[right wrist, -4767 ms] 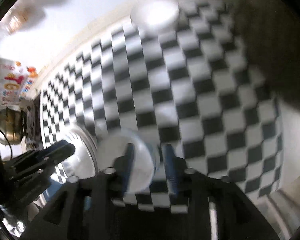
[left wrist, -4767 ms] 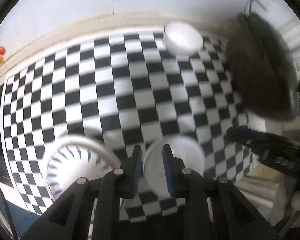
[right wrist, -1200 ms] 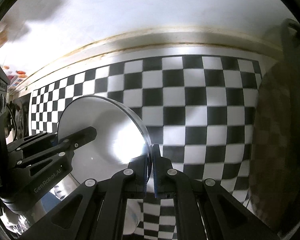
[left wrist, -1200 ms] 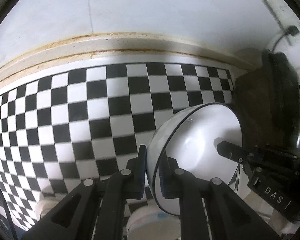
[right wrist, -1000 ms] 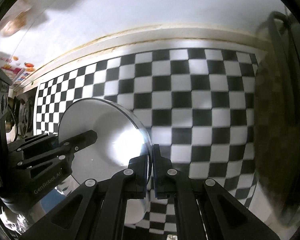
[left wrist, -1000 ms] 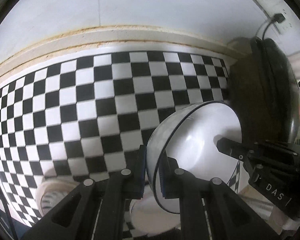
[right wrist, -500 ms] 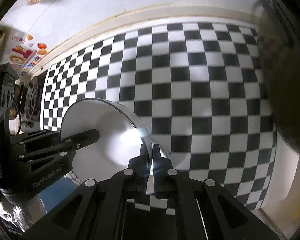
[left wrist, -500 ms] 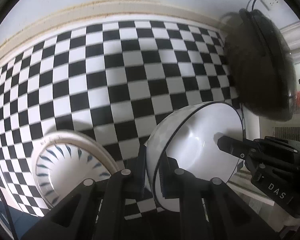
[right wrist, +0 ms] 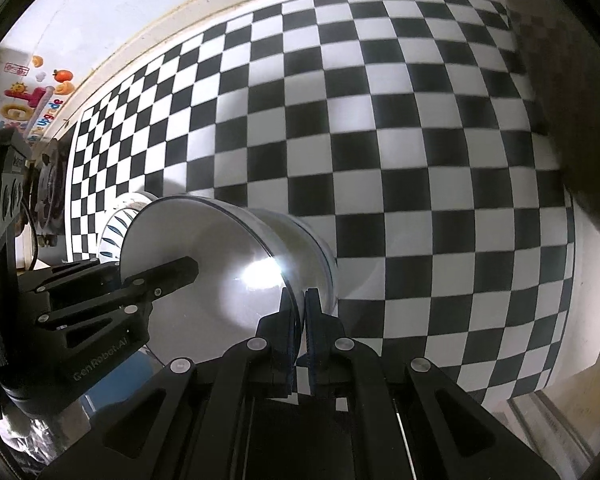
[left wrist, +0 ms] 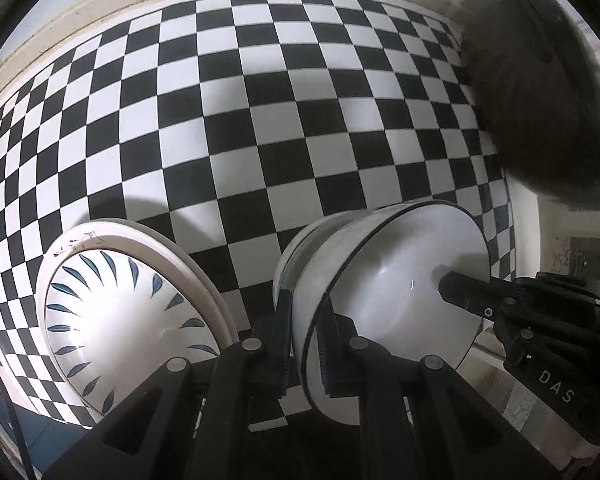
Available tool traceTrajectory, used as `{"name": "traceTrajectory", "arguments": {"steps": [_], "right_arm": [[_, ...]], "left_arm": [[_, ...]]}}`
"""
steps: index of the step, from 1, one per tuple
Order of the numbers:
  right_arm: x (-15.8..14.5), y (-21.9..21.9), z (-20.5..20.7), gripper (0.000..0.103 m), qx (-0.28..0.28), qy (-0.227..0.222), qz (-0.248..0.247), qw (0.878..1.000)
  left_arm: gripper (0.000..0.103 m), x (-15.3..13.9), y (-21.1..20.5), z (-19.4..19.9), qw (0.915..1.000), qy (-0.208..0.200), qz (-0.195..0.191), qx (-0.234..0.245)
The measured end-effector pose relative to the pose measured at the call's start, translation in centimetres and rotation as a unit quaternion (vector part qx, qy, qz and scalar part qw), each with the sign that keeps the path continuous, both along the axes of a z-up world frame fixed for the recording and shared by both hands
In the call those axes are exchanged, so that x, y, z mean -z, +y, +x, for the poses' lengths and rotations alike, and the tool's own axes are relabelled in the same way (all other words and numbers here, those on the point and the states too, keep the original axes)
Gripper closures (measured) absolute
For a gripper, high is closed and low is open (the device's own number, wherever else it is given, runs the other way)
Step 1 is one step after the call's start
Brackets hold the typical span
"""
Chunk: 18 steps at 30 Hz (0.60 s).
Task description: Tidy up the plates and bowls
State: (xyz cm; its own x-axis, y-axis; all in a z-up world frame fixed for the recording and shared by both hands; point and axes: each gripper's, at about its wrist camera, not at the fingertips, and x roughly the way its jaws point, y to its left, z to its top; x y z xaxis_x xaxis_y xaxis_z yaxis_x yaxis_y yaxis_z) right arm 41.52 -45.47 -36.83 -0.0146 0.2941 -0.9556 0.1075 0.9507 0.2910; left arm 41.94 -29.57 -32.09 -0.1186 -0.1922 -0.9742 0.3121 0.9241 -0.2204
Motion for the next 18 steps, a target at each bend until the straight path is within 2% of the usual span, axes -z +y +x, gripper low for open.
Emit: {"name": "traceTrajectory", "arguments": {"steps": [11,18], "right_arm": [[1.7,-0.3,-0.7,0.097,0.005,0.014,-0.004,1.000],[2.2,-0.5,-0.6,0.097,0.017,0.023,0.003,1.000]], "left_arm": [[0.094,1.5,-1.1,-1.0,0.9995,0.003,0.022,0.024],[0.094,1.7,-1.5,-0.9,0.9995,0.011,0.021,0.022]]}}
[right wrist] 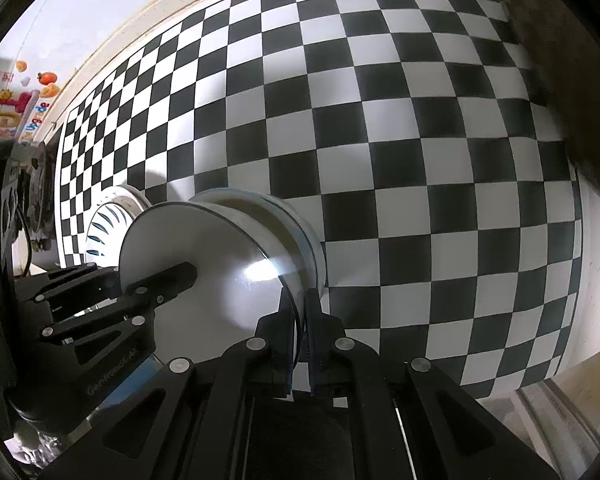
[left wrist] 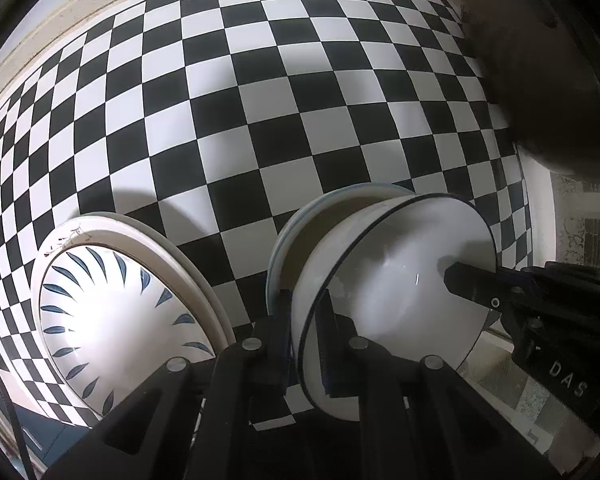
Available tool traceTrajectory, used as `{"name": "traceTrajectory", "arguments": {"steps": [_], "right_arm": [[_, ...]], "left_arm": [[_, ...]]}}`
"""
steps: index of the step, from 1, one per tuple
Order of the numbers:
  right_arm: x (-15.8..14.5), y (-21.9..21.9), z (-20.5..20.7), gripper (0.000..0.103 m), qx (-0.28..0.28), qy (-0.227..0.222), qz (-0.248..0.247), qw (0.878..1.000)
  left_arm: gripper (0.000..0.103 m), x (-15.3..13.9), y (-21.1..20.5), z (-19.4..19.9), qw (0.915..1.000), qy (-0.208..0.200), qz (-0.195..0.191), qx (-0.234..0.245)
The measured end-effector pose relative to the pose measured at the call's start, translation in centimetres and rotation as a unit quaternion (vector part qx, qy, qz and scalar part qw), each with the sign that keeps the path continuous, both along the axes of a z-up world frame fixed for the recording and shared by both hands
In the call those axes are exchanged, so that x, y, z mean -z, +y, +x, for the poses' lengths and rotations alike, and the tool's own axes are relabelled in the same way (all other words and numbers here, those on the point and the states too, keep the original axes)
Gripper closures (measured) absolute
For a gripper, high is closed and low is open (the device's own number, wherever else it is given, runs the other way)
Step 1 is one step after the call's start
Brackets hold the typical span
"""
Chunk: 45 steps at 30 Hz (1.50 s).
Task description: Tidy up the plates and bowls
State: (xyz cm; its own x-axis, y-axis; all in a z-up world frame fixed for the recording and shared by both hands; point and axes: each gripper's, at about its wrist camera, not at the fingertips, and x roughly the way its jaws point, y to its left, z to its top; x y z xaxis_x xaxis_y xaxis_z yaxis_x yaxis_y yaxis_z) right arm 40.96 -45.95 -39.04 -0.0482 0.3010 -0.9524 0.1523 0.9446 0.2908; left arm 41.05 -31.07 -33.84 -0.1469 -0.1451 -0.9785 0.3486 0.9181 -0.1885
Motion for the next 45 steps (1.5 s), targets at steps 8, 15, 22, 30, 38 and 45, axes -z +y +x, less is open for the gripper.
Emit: {"name": "traceTrajectory", "arguments": {"steps": [8,15,22,30,38,45], "right_arm": [[0.0,-0.2,-0.1,0.095,0.004,0.002,0.003,1.000],[-0.6,-0.8,0.0,0.095,0.008,0.000,0.004,1.000],[-1.0,-0.4,0.0,0.095,-0.004,-0.004,-0.010,1.000],[-1.0,0.0,0.0,0.095,-0.010,-0.006,-0.013,1.000],[-1.1,0.1,-0.1,0.095,-0.011,-0.006,-0.013,1.000],[-1.4,0.4,-0.3,0.095,-0.017,-0.011,-0.023,1.000]], "left_arm": [[0.094,-1.2,0.9,-0.1,1.0000,-0.007,-0.002,-0.005],[0.094,-1.6,1.0,-0.1,0.9997,-0.023,0.007,-0.001],[0.094,-1.7,1.0,-0.3,0.9996,-0.028,0.009,-0.003],[0.094,-1.7,1.0,-0.1,0.9995,-0.031,0.009,-0.008],[0.094,-1.7,1.0,0.4,0.9994,-0.033,0.007,-0.008],[0.093,-2.7,1.2,-0.4,0.9989,-0.045,0.014,-0.009]]}}
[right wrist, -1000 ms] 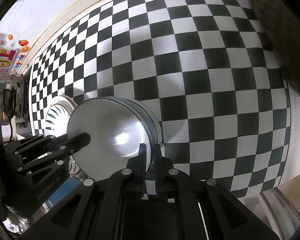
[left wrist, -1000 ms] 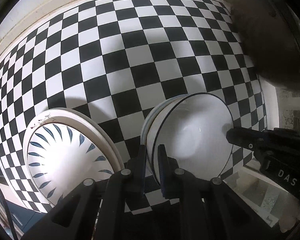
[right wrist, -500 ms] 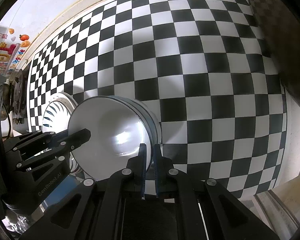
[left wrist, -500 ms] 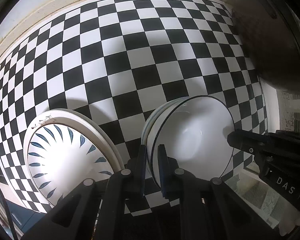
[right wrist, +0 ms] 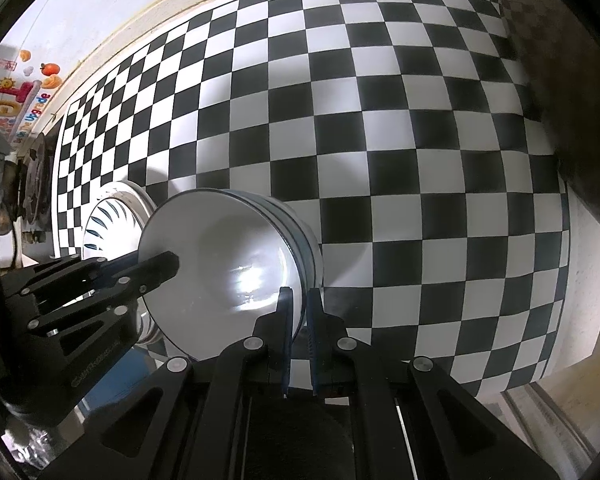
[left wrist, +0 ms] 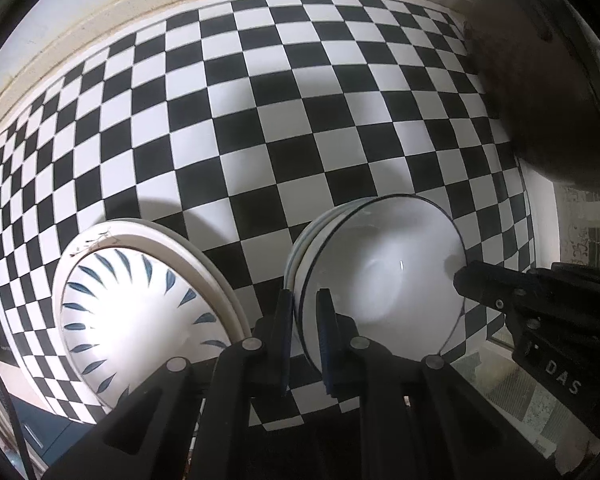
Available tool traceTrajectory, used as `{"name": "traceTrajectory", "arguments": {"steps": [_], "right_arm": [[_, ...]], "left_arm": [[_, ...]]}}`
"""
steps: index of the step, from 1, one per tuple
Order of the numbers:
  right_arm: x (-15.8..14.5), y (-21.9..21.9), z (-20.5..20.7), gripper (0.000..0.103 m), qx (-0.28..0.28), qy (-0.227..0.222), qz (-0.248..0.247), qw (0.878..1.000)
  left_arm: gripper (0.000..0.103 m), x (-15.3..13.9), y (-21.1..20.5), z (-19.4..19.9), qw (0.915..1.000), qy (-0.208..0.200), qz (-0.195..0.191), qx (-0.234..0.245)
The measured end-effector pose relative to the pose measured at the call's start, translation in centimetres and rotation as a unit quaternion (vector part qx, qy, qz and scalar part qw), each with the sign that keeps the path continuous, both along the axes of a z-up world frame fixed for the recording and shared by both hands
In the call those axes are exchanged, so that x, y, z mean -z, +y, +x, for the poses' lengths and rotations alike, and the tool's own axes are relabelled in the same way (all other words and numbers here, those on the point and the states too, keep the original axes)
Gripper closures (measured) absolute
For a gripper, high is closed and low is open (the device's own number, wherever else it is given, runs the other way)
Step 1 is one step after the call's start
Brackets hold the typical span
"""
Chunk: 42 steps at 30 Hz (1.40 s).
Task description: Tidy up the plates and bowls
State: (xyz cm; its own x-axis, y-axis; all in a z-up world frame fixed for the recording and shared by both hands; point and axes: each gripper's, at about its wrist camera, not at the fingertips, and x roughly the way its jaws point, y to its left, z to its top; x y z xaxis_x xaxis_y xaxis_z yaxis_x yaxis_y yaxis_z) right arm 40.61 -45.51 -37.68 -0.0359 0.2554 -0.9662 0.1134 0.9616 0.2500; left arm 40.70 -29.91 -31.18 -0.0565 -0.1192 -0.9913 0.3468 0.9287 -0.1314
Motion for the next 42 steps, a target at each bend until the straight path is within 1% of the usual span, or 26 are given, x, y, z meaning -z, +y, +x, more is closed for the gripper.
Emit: {"name": "traceTrajectory", "arguments": {"steps": [3,7,13,18,19,20,21,22,24,26,27,28,29,30,33,36,42], "right_arm": [[-0.8,0.5,-0.4,0.095,-0.006,-0.013,-0.014,1.000],[-2.9,1.0,-1.4,0.095,-0.008,-0.040,-0.027,0.999],[-6.8,1.2,-3.5,0.095,0.006,-0.078,-0.018,0.997],[-10.6,1.5,-5.5,0.094,0.015,-0.109,-0.008,0.994],[-11.6,1.6,-6.1,0.093,0.017,-0.117,-0.007,0.993],[-12.2,1.6,-6.4,0.090,0.018,-0.123,-0.008,0.992],[-13.0,1.7,-6.8,0.078,0.017,-0.130,-0.013,0.991],[-13.6,1.8,-7.2,0.063,0.018,-0.136,-0.016,0.990],[-14.6,1.8,-7.8,0.049,0.020,-0.145,-0.020,0.989],[-15.5,1.8,-8.3,0.048,0.019,-0.152,-0.026,0.988],[-15.8,1.8,-8.5,0.045,0.019,-0.154,-0.027,0.988],[-16.3,1.9,-8.8,0.038,0.019,-0.155,-0.027,0.987],[-16.6,1.8,-9.0,0.034,0.020,-0.155,-0.026,0.987],[-16.9,1.7,-9.1,0.028,0.023,-0.156,-0.024,0.987],[-17.9,1.3,-9.6,0.026,0.029,-0.162,-0.026,0.986],[-18.8,1.0,-10.1,0.019,0.036,-0.167,-0.025,0.985],[-19.6,0.6,-10.2,0.018,0.045,-0.172,-0.026,0.984]], "left_arm": [[0.092,-1.6,0.0,-0.7,0.9996,-0.028,0.007,0.004],[0.092,-4.3,0.7,-1.9,0.9978,-0.066,0.006,0.008],[0.091,-8.3,1.8,-3.4,0.9955,-0.094,-0.009,0.004],[0.091,-11.4,2.8,-4.6,0.9941,-0.106,-0.025,0.001],[0.091,-11.9,2.9,-4.9,0.9938,-0.107,-0.028,0.000],[0.091,-12.4,3.0,-5.2,0.9933,-0.112,-0.028,0.001],[0.091,-12.8,3.1,-5.3,0.9926,-0.118,-0.029,0.001],[0.089,-13.3,3.2,-5.4,0.9918,-0.125,-0.029,-0.001],[0.084,-14.0,3.4,-5.7,0.9907,-0.133,-0.029,-0.002],[0.079,-14.7,3.6,-6.0,0.9901,-0.137,-0.033,-0.004],[0.070,-15.0,3.7,-6.2,0.9902,-0.135,-0.037,-0.004],[0.060,-15.3,3.8,-6.4,0.9901,-0.134,-0.041,-0.005],[0.056,-15.6,3.8,-6.5,0.9900,-0.134,-0.043,-0.004],[0.054,-15.8,3.8,-6.7,0.9897,-0.136,-0.045,-0.002],[0.054,-16.5,4.1,-7.0,0.9883,-0.146,-0.041,-0.007],[0.054,-16.9,4.1,-7.3,0.9886,-0.145,-0.042,-0.009],[0.054,-17.5,4.1,-7.4,0.9871,-0.156,-0.037,-0.007]]}}
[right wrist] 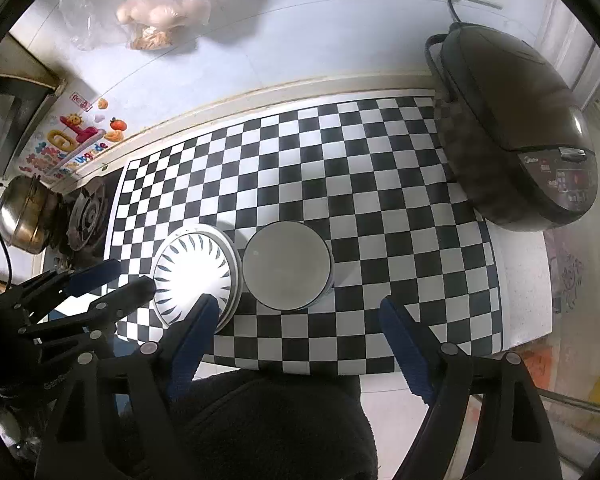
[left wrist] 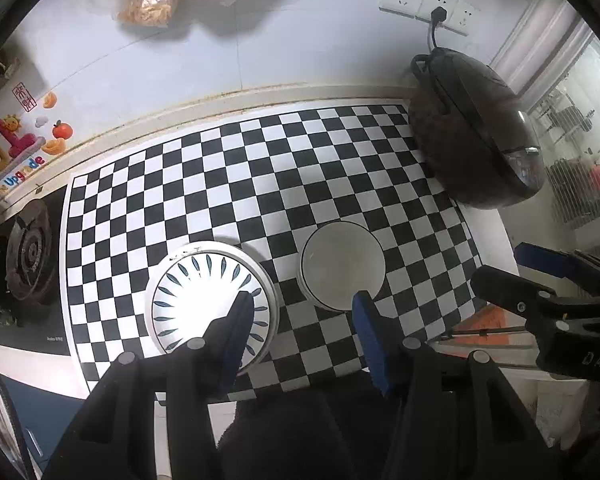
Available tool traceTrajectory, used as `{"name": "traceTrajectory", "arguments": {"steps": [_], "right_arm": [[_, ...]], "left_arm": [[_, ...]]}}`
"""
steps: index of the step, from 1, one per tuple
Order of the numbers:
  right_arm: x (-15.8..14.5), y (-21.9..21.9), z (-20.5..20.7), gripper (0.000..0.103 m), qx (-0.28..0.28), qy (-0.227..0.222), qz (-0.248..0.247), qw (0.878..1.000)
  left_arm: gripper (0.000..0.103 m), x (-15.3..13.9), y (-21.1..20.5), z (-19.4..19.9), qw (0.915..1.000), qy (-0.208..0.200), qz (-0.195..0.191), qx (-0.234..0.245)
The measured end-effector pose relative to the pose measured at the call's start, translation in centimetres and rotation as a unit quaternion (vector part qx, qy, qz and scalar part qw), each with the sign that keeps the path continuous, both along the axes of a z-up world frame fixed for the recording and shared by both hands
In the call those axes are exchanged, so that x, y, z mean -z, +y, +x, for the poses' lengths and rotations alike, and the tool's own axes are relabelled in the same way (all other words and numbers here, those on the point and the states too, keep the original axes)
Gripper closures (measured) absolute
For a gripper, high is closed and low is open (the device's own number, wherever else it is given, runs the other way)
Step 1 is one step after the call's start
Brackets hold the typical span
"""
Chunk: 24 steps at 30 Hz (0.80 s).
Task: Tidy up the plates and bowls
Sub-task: 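Open both tools and lift them away from the bowl stack, then grasp the white bowl stack rim with the left tool while the right tool grips it too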
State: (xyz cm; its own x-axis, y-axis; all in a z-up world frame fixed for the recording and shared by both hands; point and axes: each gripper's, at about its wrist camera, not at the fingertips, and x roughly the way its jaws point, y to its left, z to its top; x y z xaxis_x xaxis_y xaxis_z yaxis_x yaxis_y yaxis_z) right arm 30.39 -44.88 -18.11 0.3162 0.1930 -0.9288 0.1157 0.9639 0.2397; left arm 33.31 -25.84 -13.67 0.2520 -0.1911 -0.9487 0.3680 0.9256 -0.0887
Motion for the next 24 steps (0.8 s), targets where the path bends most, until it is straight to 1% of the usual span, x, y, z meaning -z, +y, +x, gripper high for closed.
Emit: {"name": "traceTrajectory", "arguments": {"steps": [6,12,15,19,22,24], "right_arm": [[0.6,-0.5,0.6,0.018,0.008,0.003,-0.003,1.000],[2.0,-1.3,1.4,0.018,0.020,0.013,-0.007,1.000],[3.2,-1.7,2.0,0.018,0.027,0.022,-0.011,0.999],[5.4,-2.4,2.9,0.018,0.041,0.038,-0.014,0.998],[6.8,-2.6,3.3,0.018,0.046,0.047,-0.014,0.998],[7.9,-2.8,3.6,0.018,0.050,0.055,-0.011,0.997]], "left_arm": [[0.054,0.2,-0.3,0.4,1.0000,0.002,0.002,0.003],[0.054,1.4,-0.5,1.2,0.9998,0.019,0.000,-0.001],[0.054,2.5,-0.8,1.9,0.9997,0.026,0.004,-0.005],[0.054,4.8,-1.1,3.2,0.9991,0.039,0.014,-0.010],[0.054,6.7,-1.1,4.3,0.9980,0.060,0.015,-0.018],[0.054,8.2,-1.2,5.2,0.9963,0.084,0.006,-0.018]]}}
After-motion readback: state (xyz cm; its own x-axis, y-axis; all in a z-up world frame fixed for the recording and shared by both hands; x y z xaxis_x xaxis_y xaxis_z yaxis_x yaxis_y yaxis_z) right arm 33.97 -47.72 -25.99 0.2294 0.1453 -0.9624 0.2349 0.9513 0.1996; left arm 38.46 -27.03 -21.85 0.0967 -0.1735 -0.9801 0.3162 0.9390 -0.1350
